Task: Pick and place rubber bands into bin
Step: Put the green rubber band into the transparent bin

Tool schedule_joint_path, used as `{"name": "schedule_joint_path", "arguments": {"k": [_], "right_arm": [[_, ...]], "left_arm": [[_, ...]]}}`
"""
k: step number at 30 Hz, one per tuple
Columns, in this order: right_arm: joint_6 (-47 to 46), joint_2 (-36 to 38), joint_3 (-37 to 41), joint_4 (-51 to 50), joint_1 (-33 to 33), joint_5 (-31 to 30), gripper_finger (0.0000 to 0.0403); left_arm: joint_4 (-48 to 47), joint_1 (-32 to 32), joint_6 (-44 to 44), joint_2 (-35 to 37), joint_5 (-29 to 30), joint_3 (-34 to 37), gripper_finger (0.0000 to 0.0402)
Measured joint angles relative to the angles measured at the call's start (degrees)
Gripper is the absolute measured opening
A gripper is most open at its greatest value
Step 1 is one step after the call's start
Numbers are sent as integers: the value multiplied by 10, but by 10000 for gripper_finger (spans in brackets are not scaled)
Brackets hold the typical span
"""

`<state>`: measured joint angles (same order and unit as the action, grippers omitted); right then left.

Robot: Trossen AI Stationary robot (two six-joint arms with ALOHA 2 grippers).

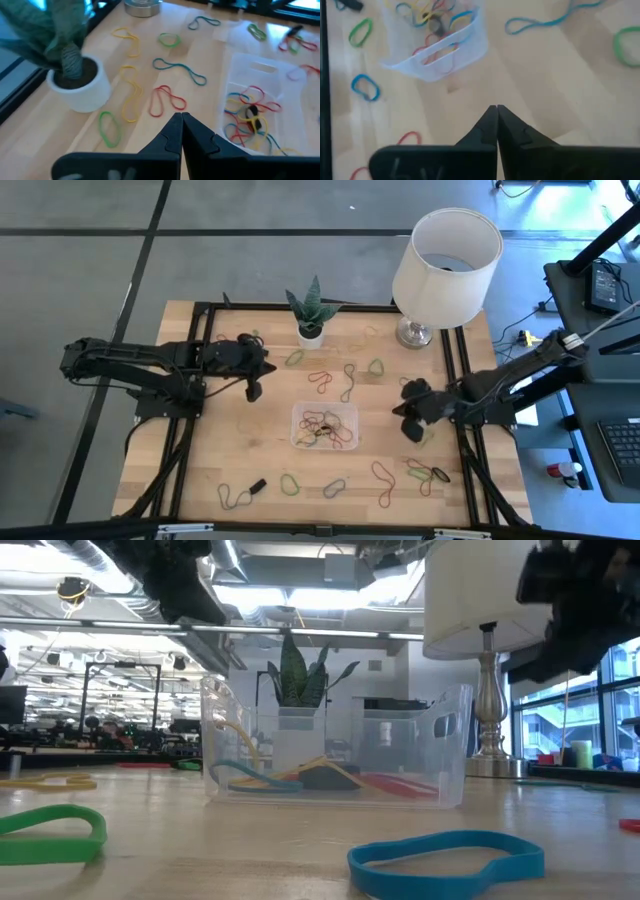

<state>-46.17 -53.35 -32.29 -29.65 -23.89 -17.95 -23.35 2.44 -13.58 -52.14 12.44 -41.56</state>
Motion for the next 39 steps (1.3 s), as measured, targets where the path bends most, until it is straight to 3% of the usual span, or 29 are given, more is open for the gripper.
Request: {"name": "schedule_joint_path", "arguments": {"k": [7,14,18,30,39], "right_arm": [[76,89,103,105,59,0,2],[91,100,172,216,119,0,6],[90,100,179,222,139,1,8],[38,100,179,245,165,0,9],[-21,100,179,247,183,0,9]], "left_arm": [[-33,29,-84,-6,55,0,40],[-107,112,-183,-44,61,0,106],[-110,164,-157,-78,57,0,123],[-118,362,-62,-205,-49,-20,125],[-108,440,-45,-281,-109,-26,125]]}}
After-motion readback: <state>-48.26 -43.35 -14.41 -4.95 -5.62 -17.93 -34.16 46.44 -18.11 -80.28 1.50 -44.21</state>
